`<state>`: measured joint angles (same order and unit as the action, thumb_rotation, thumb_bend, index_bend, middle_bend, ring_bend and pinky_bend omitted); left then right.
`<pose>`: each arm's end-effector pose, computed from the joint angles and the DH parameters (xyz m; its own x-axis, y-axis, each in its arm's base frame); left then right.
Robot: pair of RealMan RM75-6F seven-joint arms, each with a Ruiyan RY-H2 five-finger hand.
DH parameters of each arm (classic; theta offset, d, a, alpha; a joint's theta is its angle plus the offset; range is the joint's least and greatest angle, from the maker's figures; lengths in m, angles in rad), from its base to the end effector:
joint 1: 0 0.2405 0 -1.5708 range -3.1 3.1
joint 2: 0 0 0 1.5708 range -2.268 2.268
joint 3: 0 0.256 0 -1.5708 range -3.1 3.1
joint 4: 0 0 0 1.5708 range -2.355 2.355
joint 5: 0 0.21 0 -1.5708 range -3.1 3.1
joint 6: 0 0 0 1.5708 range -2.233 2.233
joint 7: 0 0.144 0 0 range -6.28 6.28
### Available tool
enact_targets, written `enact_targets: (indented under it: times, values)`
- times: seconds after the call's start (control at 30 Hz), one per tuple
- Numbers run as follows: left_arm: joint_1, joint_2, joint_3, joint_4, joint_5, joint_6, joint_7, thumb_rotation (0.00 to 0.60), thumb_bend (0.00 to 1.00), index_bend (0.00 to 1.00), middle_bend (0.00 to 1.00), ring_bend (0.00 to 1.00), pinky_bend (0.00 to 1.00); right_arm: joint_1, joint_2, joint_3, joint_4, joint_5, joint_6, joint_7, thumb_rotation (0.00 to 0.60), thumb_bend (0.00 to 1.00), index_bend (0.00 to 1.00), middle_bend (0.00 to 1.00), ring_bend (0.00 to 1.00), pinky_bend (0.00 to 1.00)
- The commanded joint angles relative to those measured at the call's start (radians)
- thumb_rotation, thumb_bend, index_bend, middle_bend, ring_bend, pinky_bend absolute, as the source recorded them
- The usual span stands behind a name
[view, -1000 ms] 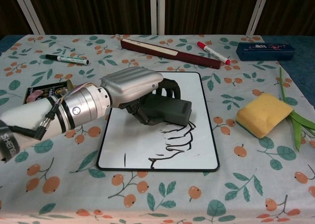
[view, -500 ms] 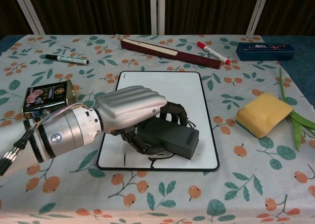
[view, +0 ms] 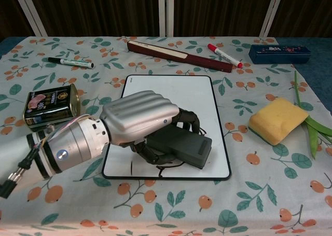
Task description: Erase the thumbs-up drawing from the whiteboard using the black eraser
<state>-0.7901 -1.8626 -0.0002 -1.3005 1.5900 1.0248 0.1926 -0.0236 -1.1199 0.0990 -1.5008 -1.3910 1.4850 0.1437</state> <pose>-0.0791 0.2548 -0.1178 0.4881 0.2259 0.8430 0.6077 -0.7813 -0.1425 -0.3605 -0.1537 0.1855 0.3566 0.0324 0.9337 -0.9172 0.2025 0.3432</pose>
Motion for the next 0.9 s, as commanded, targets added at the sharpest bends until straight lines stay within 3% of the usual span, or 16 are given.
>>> enact_targets:
  times: [0.03,0.6,0.9]
  values:
    - [-0.002,-0.018,-0.008,0.025,-0.003,-0.005,0.007,0.6,0.51,0.81,0.74,0.61,0.7,0.0,0.001,0.0,0.001,0.0,0.0,0.001,0.6,0.34,0.0,0.0,0.0,0.0]
    - [-0.024,-0.125,-0.07,0.187,-0.026,0.0,0.022,0.6,0.51,0.82,0.75,0.62,0.71,0.003,0.002,0.003,0.009,0.005,-0.009,0.013,0.6,0.34,0.0,0.0,0.0,0.0]
    - [-0.06,-0.174,-0.137,0.28,-0.075,-0.033,0.006,0.6,0.51,0.82,0.75,0.63,0.72,-0.001,0.006,0.003,0.006,0.008,-0.004,0.014,0.6,0.34,0.0,0.0,0.0,0.0]
